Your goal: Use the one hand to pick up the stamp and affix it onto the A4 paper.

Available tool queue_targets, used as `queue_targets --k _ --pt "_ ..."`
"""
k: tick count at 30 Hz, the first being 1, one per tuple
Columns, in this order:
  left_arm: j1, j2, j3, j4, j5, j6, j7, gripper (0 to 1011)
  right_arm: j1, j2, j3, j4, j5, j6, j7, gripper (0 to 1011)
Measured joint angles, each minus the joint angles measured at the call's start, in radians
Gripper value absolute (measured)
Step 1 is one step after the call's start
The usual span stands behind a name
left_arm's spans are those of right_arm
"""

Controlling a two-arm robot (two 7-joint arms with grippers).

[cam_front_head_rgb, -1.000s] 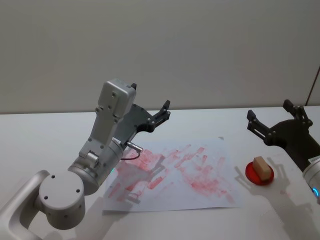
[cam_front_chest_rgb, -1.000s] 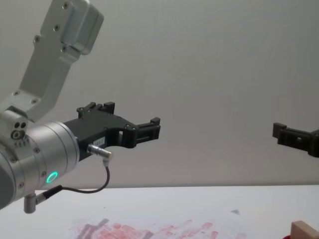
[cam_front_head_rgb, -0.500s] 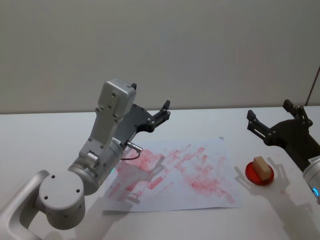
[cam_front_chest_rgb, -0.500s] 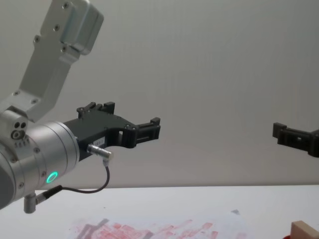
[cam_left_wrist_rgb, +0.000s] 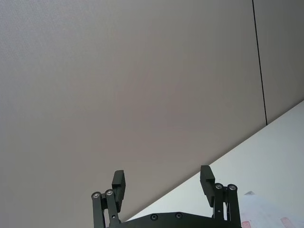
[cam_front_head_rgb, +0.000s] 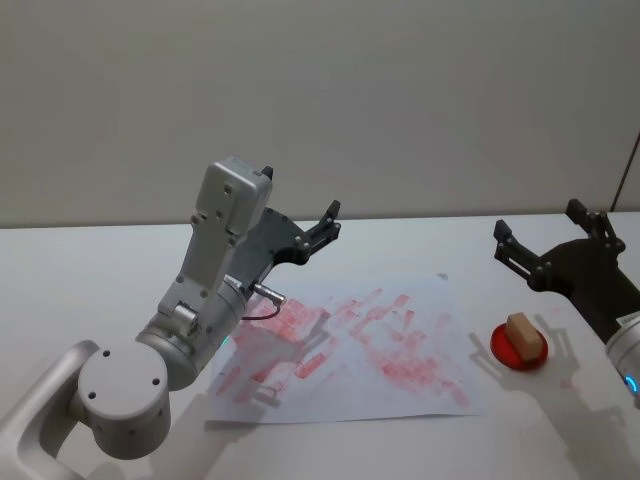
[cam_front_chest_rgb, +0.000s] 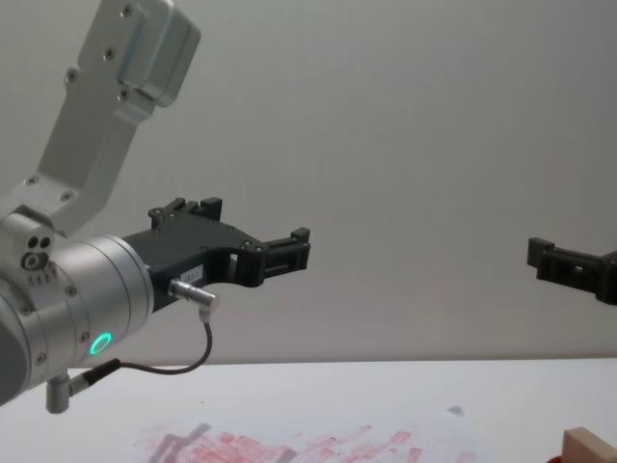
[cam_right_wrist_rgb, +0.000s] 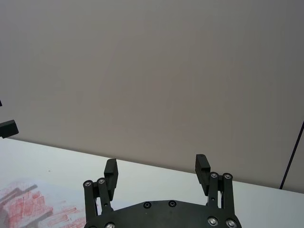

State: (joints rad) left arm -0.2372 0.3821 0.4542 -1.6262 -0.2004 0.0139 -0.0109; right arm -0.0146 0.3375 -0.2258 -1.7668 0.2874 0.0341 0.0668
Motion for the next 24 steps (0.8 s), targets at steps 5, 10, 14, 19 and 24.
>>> queue_targets --k 5,10,14,19,24 --pt "0.0 0.0 0.0 0.0 0.0 0.0 0.0 1001 0.0 0.0 0.0 0.0 0.0 0.0 0.0 1001" --pt "0.0 0.0 0.0 0.0 0.0 0.0 0.0 1001 0.0 0.0 0.0 0.0 0.0 0.0 0.0 1001" --pt "0.0 0.0 0.0 0.0 0.0 0.0 0.0 1001 0.0 0.0 0.0 0.0 0.0 0.0 0.0 1001" --pt "0.0 0.0 0.0 0.0 0.0 0.0 0.0 1001 0.0 0.0 0.0 0.0 0.0 0.0 0.0 1001" --pt "0.0 0.0 0.0 0.0 0.0 0.0 0.0 1001 0.0 0.0 0.0 0.0 0.0 0.0 0.0 1001"
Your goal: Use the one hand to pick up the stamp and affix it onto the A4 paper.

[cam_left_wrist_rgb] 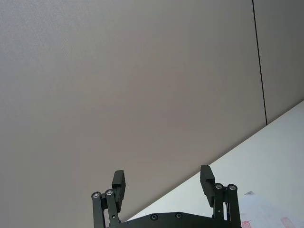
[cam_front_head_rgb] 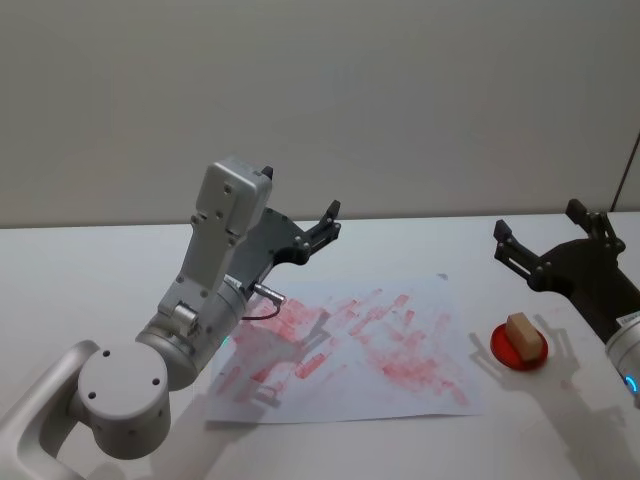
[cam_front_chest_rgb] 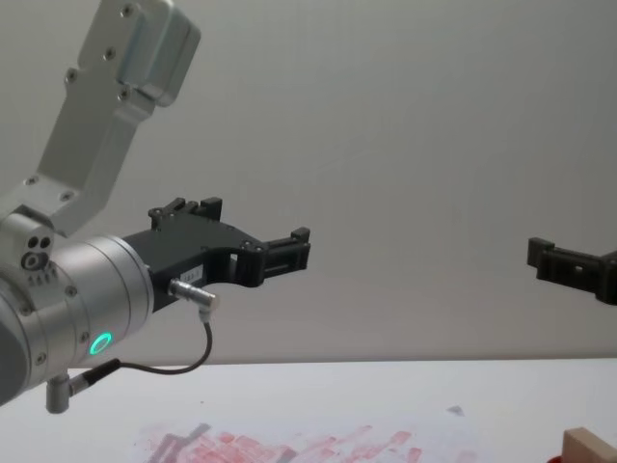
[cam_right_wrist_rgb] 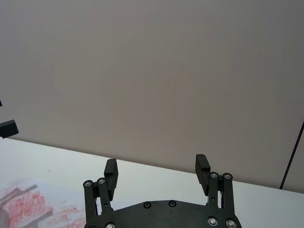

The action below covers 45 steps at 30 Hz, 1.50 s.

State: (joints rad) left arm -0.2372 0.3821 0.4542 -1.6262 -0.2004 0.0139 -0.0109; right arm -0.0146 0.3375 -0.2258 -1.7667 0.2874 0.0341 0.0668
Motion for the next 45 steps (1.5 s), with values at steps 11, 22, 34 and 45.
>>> queue_targets --k 11,22,34,45 --pt "0.0 0.0 0.0 0.0 0.0 0.0 0.0 1001 0.0 0.0 0.0 0.0 0.0 0.0 0.0 1001" --pt "0.0 0.0 0.0 0.0 0.0 0.0 0.0 1001 0.0 0.0 0.0 0.0 0.0 0.0 0.0 1001" --pt "0.0 0.0 0.0 0.0 0.0 0.0 0.0 1001 0.0 0.0 0.0 0.0 0.0 0.0 0.0 1001" --pt "0.0 0.0 0.0 0.0 0.0 0.0 0.0 1001 0.0 0.0 0.0 0.0 0.0 0.0 0.0 1001"
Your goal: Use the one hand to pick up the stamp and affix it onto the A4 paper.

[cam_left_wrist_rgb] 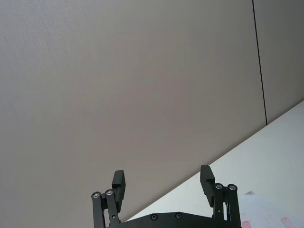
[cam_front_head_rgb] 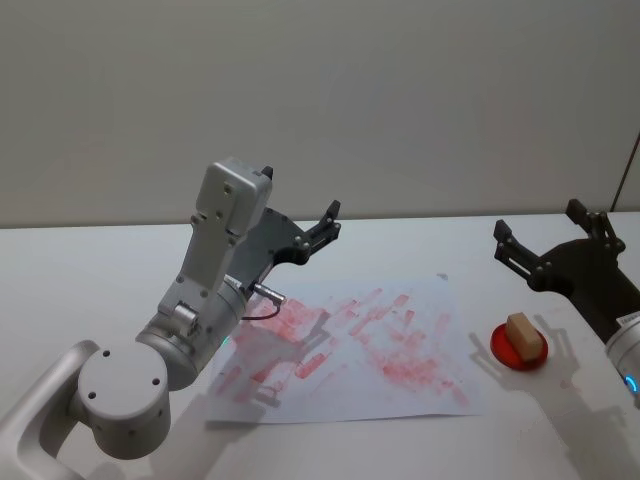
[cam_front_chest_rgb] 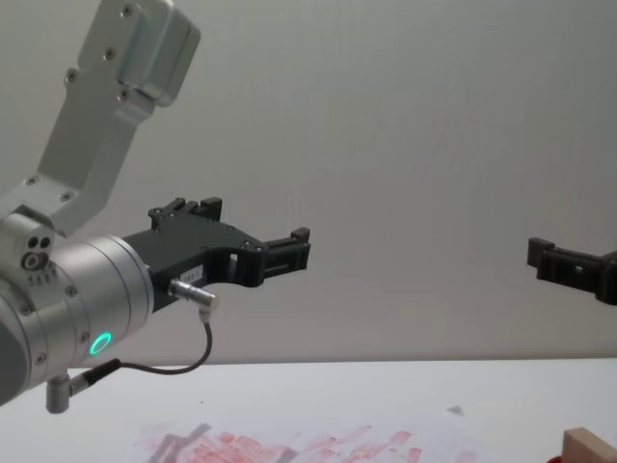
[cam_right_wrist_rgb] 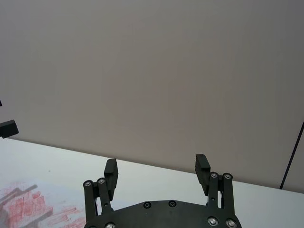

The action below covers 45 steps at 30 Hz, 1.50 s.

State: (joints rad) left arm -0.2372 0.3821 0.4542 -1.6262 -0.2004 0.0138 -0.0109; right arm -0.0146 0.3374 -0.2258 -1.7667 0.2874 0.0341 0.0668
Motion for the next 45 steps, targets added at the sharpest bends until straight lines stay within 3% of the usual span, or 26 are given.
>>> queue_targets --k 45 --pt "0.0 0.0 0.0 0.0 0.0 0.0 0.0 1001 0.0 0.0 0.0 0.0 0.0 0.0 0.0 1001"
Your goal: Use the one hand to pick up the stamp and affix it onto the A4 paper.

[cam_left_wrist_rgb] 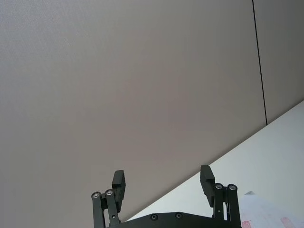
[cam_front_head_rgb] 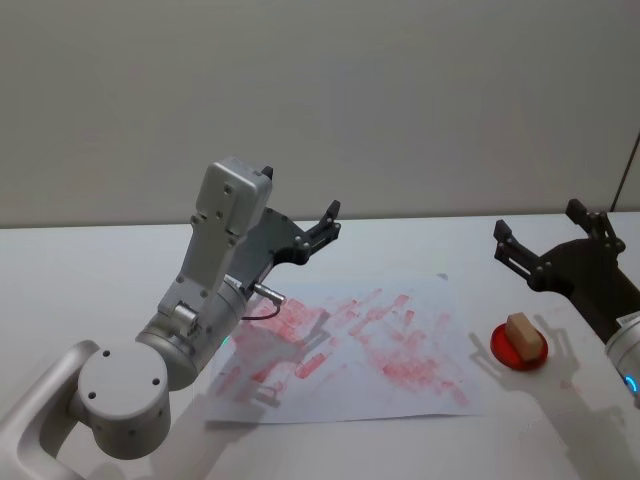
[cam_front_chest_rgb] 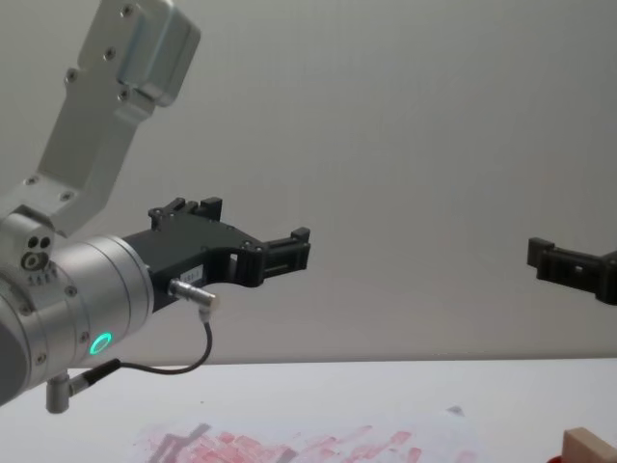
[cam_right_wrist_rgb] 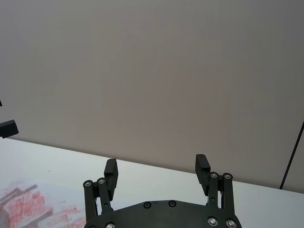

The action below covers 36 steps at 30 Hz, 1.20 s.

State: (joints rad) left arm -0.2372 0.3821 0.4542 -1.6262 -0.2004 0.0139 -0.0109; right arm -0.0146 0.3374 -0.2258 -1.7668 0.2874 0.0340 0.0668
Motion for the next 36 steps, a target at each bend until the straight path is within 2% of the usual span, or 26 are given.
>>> queue_targets --k 27,36 --pt "0.0 0.0 0.0 0.0 0.0 0.0 0.0 1001 0.0 0.0 0.0 0.0 0.0 0.0 0.0 1001" --pt "0.0 0.0 0.0 0.0 0.0 0.0 0.0 1001 -0.023 0.017 0.009 -0.019 0.015 0.001 0.003 1001"
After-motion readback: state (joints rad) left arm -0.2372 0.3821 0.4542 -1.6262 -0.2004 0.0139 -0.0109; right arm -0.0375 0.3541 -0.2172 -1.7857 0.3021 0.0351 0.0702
